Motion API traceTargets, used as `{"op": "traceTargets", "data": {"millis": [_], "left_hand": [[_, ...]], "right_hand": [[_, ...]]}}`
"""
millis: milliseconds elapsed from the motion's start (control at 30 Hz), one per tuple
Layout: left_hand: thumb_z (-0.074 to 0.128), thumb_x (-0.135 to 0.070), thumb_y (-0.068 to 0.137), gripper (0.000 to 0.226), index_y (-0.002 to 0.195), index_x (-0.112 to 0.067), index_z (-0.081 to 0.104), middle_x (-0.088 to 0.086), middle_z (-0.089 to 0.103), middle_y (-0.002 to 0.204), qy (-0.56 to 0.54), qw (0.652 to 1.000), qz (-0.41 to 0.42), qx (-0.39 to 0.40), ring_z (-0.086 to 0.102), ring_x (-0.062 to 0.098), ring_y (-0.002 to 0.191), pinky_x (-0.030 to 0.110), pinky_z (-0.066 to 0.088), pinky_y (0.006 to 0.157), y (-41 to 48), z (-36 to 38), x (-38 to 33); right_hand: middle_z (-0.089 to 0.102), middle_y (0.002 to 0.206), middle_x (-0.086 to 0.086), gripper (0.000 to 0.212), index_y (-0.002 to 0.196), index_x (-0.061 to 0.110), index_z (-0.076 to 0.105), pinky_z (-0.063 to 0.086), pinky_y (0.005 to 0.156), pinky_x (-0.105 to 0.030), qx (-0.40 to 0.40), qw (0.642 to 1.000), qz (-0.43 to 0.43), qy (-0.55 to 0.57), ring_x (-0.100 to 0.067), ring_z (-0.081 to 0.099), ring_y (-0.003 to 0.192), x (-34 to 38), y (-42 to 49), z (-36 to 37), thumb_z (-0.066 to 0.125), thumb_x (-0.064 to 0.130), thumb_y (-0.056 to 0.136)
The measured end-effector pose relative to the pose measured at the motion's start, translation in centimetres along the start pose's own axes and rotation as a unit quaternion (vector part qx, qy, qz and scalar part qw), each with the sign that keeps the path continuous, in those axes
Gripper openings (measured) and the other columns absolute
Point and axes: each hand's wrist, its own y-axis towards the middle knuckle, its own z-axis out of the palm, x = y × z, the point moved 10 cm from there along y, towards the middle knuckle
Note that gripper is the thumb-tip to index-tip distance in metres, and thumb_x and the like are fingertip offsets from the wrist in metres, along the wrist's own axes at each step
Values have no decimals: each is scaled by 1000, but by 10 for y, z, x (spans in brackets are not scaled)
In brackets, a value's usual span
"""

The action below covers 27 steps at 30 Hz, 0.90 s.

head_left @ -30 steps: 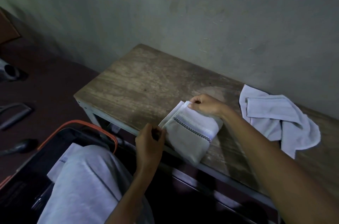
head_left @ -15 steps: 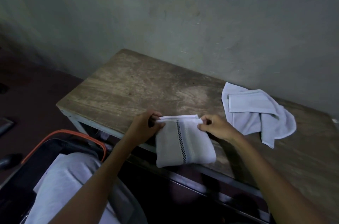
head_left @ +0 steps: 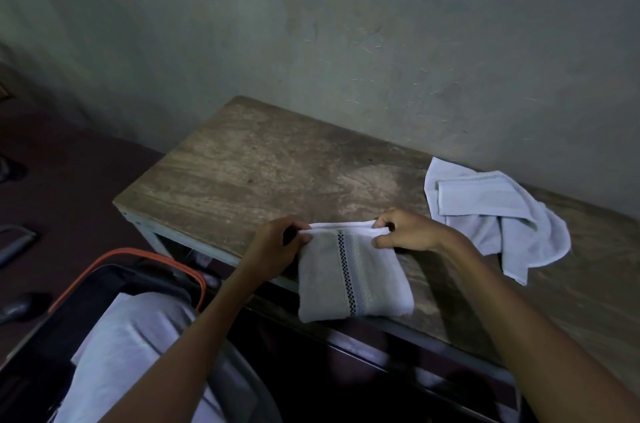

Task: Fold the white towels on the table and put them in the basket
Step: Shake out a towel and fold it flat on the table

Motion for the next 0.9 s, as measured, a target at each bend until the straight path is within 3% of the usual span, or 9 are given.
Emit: {"op": "traceTargets", "data": {"millis": [100,200,367,567,733,800,900], "left_hand": [[68,-13,83,7,88,-18,68,-6,68,84,-6,1000,-18,-19,60,-4,74,7,43,66,-2,-1,6],[69,-11,82,5,87,-12,68,-2,65,86,12,999,-14,-41,58,6,77,2,37,69,-1,-4,3],[66,-14,84,7,90,-12,68,-6,66,83,-4,996,-75,-40,59,4,73,1,38,63,6,-5,11],[69,-17,82,12,90,-9,72,3,72,86,21,995,-94,-36,63,13,78,20,44,69,16,-4,15],[68,-18,82,13,90,-9,72,3,70,85,53,995,-88,-17,58,11,74,12,35,56,21,-3,10],[69,-20,81,12,89,-11,71,2,70,82,73,994,-84,-12,56,10,71,8,32,55,23,-2,9],[70,-22,80,13,89,-12,71,0,68,80,82,992,-95,-11,55,9,69,8,32,54,24,-2,12]], "right_hand": [[57,102,8,15,93,20,65,43,81,-29,-30,999,-11,38,-10,55,92,1,-5,-5,69,27,81],[53,117,9,10,88,26,63,41,93,-31,-52,997,-23,56,-10,54,107,-1,-6,-4,69,28,81],[67,95,0,10,88,27,64,46,75,-30,-86,992,-10,97,-19,63,87,-4,-6,-11,69,33,82],[67,96,1,10,91,25,64,48,77,-33,-88,991,13,96,-16,63,88,-4,-2,-10,66,32,85],[59,103,1,23,102,23,56,46,78,-31,-116,988,33,101,-16,58,94,-7,5,-9,68,26,83],[53,104,0,31,105,19,51,41,74,-29,-182,983,3,6,-19,53,94,8,1,-17,71,22,81],[52,102,-2,21,97,16,55,36,74,-32,-319,911,-92,-244,-24,48,97,56,-20,-22,65,14,78]]}}
